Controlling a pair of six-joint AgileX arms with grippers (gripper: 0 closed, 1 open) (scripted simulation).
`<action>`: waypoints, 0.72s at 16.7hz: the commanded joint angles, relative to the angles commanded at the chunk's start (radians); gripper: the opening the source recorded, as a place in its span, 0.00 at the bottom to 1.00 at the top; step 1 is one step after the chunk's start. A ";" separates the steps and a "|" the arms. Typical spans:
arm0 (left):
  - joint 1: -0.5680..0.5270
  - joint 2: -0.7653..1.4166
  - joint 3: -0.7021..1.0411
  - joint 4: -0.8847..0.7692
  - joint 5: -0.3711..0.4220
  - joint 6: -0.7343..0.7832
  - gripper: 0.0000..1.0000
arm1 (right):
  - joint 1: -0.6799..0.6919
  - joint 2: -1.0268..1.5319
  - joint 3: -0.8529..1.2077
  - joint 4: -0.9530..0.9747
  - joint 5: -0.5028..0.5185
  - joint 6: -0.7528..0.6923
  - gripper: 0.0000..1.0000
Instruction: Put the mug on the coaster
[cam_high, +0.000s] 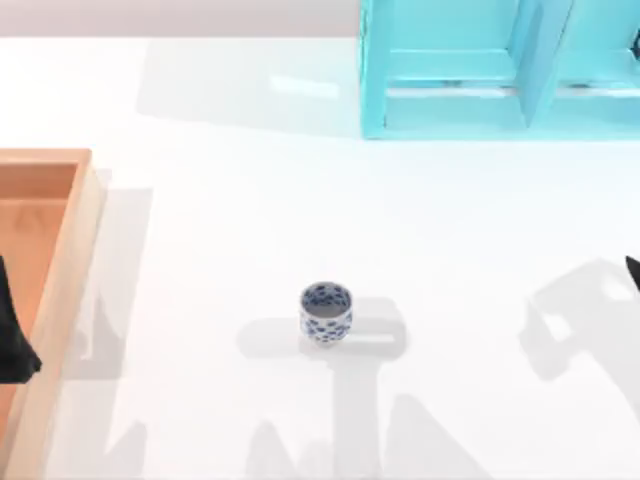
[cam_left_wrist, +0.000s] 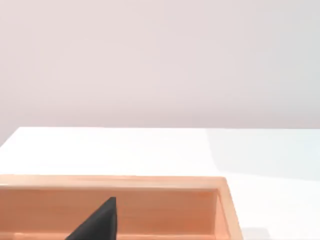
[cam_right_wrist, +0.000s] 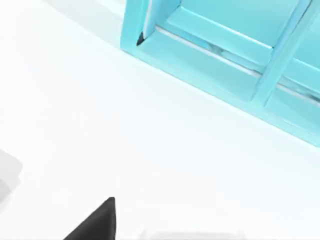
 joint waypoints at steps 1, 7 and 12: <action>0.000 0.000 0.000 0.000 0.000 0.000 1.00 | 0.042 0.112 0.086 -0.064 -0.007 -0.040 1.00; 0.000 0.000 0.000 0.000 0.000 0.000 1.00 | 0.285 0.836 0.631 -0.478 -0.030 -0.261 1.00; 0.000 0.000 0.000 0.000 0.000 0.000 1.00 | 0.434 1.284 1.057 -0.782 -0.021 -0.388 1.00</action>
